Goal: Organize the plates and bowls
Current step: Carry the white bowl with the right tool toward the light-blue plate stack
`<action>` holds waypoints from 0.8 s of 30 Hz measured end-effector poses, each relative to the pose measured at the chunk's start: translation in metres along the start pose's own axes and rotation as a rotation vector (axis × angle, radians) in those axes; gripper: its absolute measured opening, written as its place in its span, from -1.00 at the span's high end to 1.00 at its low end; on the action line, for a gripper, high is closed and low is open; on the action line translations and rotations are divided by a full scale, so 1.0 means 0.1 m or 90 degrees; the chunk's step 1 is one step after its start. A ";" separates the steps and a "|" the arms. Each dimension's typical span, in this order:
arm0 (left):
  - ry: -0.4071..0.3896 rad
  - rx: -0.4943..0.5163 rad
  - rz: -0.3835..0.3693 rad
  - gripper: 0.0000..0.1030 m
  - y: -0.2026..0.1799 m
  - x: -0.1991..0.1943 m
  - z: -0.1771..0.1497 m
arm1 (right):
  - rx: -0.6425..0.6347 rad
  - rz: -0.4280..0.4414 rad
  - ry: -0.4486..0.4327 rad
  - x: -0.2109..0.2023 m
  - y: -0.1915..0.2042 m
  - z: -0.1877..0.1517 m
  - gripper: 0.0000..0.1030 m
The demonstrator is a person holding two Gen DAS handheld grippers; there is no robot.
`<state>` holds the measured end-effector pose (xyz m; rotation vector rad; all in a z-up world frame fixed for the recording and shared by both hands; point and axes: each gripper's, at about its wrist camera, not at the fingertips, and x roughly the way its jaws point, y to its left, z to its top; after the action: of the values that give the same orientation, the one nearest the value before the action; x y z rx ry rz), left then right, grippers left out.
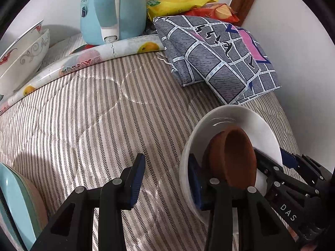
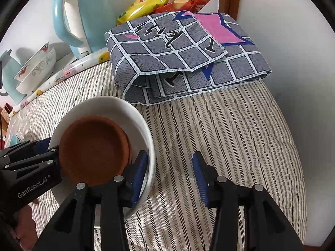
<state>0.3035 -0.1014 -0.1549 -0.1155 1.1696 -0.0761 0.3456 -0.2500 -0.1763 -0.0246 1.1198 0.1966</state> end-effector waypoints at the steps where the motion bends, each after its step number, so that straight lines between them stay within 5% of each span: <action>1: 0.000 0.000 -0.001 0.30 -0.01 0.00 0.00 | 0.003 0.003 -0.001 0.00 -0.01 0.00 0.14; 4: -0.007 -0.004 -0.008 0.44 -0.04 -0.01 -0.01 | 0.007 0.012 -0.005 0.00 -0.02 -0.01 0.14; 9: -0.020 0.013 -0.020 0.81 -0.15 -0.03 -0.03 | 0.037 0.074 -0.025 -0.01 -0.05 -0.06 0.58; 12: -0.035 0.014 -0.013 0.83 -0.17 -0.03 -0.03 | 0.031 0.071 -0.033 -0.03 0.01 -0.06 0.78; 24: -0.032 -0.017 -0.051 0.83 -0.07 -0.08 -0.10 | 0.052 0.040 -0.033 -0.12 0.07 -0.13 0.79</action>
<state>0.2908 -0.1084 -0.1509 -0.1866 1.1165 -0.1279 0.3275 -0.2465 -0.1710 0.0877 1.0760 0.2063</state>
